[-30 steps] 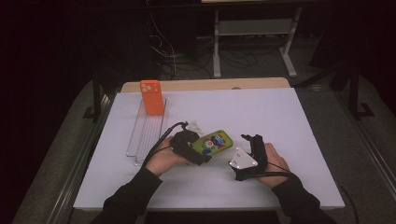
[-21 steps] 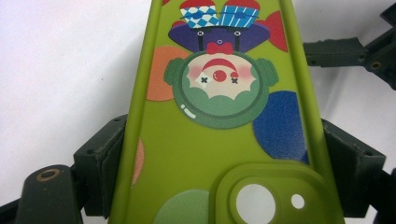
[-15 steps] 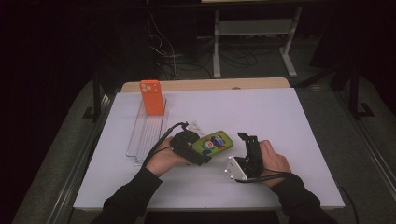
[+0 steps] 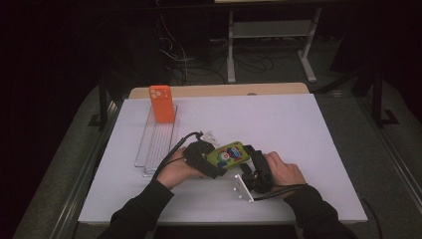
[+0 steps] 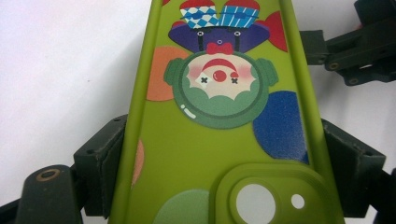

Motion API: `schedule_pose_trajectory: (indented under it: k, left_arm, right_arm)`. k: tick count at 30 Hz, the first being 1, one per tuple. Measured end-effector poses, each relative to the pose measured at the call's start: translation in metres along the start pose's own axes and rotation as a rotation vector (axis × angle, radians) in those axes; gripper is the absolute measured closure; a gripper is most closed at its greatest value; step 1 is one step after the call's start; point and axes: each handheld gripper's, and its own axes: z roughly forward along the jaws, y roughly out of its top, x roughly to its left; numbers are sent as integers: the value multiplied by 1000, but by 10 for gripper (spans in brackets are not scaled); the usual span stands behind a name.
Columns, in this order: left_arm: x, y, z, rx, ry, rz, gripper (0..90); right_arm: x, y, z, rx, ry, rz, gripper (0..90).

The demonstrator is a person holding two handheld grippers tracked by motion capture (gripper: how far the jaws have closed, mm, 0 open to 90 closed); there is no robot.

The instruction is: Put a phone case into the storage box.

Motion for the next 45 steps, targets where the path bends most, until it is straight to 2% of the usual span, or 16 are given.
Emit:
schedule_pose_trajectory:
  k: [3, 4, 5, 10, 11, 12, 19, 25, 30, 32, 35, 36, 39, 43, 44, 45]
  left_arm:
    - [-2, 0, 1, -1, -5, 4, 152]
    - [-2, 0, 1, -5, -8, 1, 152]
    - [-4, 0, 3, -24, -10, -24, 152]
    - [-4, 0, 3, -21, -7, -26, 152]
    - [-3, 0, 2, -8, -7, -11, 152]
    - [-4, 0, 3, -22, -8, -27, 152]
    - [-4, 0, 4, -15, -15, -24, 152]
    - [-3, 0, 3, -17, -23, -22, 152]
    - [-3, 0, 3, -9, -27, -18, 151]
    - [-2, 0, 2, 7, -27, 5, 148]
    - [-5, -2, 4, -33, -12, -1, 138]
    - [-4, -2, 4, -29, -1, 8, 131]
    - [-3, -2, 2, -32, -32, 8, 65]
    - [0, -2, -3, -66, -36, -18, 5]
    - [2, -2, -5, -56, -38, 2, 0]
    - [2, -2, -6, -74, -37, -15, 0]
  right_arm:
    - [3, 3, 0, 6, 18, -28, 341]
    - [4, 3, 0, 6, 14, -37, 364]
    - [5, 5, 0, 2, 15, -46, 391]
    - [10, 8, -1, 4, 11, -81, 518]
    - [10, 8, -1, 1, 14, -80, 545]
    - [10, 8, -1, -1, 15, -85, 566]
    - [10, 9, -2, 1, 16, -100, 692]
    - [11, 10, -2, 8, 23, -108, 748]
    - [13, 11, -2, 12, 19, -123, 755]
    - [13, 12, -2, 6, 11, -121, 759]
    - [12, 12, -2, 8, 19, -113, 761]
    - [12, 12, -2, 11, 22, -110, 761]
    - [11, 10, -1, 24, 33, -106, 762]
    - [4, 5, 0, 58, 34, -64, 762]
    - [3, 4, 0, 62, 31, -57, 762]
    - [2, 3, 0, 65, 32, -46, 762]
